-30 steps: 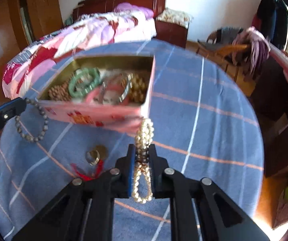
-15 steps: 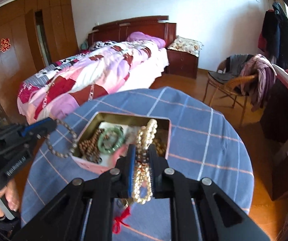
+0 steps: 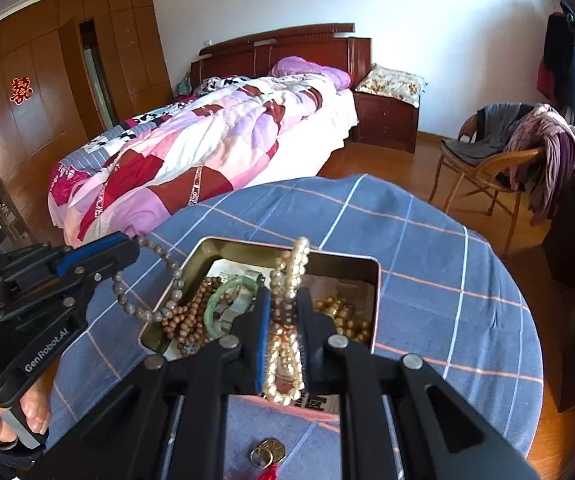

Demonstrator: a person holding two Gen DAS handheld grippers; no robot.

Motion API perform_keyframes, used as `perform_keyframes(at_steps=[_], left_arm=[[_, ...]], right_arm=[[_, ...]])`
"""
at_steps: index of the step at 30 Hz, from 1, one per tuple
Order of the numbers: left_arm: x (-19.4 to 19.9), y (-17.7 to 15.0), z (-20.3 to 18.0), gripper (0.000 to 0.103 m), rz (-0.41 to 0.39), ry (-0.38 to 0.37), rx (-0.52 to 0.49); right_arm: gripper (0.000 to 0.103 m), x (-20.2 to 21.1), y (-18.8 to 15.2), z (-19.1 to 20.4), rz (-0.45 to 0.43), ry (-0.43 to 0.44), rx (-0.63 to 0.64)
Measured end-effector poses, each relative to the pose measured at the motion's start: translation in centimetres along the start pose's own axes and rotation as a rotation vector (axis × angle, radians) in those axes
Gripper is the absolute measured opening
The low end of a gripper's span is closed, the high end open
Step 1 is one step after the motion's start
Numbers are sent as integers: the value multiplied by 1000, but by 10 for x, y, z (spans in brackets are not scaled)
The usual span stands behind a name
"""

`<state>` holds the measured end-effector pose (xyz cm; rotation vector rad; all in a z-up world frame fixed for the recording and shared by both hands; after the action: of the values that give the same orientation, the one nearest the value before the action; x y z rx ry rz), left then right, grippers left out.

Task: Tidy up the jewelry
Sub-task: 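Drop the bead bracelet from left tool while right tool drops pearls into tin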

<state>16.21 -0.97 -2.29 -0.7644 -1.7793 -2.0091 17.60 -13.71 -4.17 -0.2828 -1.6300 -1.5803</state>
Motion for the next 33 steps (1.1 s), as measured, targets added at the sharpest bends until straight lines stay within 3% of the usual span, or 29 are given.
perform_keyframes(at_steps=[13,16,17,18,19,20,21,23,29,33], left_arm=[[-35,-5,-13,7,57,8,-35],[-43,-12,-16,8,85,42,-55],[-44,-16,-17,11,95,60,-58],[-44,-19,-17,27,101,76,-60],[-42,-24,-18,40,106,99,-60],[-40,-28,-18,70,103,121,-59],[-36,-33,-17,85,92,155,-54],[-28,-44,-16,85,86,178,-32],[-7,-77,-31,85,148,133,32],[4,-88,-59,85,160,77,5]], right_arm=[[15,-22,-10,-12,63,-4,-10],[19,-28,-16,-15,72,-41,5],[29,-27,-19,-15,75,-65,16],[43,-26,-23,-15,78,-75,22],[49,-22,-26,-15,73,-80,26],[53,-17,-30,-16,63,-93,31],[53,-12,-34,-17,58,-115,37],[53,0,-46,-19,59,-160,47],[68,30,-91,-33,68,-279,29],[68,41,-111,-40,79,-279,2]])
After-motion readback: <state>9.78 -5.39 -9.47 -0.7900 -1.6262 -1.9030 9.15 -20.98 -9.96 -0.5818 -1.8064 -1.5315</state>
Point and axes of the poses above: each gripper's, at about its wrist camera, not at the fingertips, and x roughly against the way its jaws point, z to its left, y to its top, the point moved 4 cm from there along -x, roughly the way its jaws point, and after that the axes turned 2 degrees about z, right-handed, at the moved point
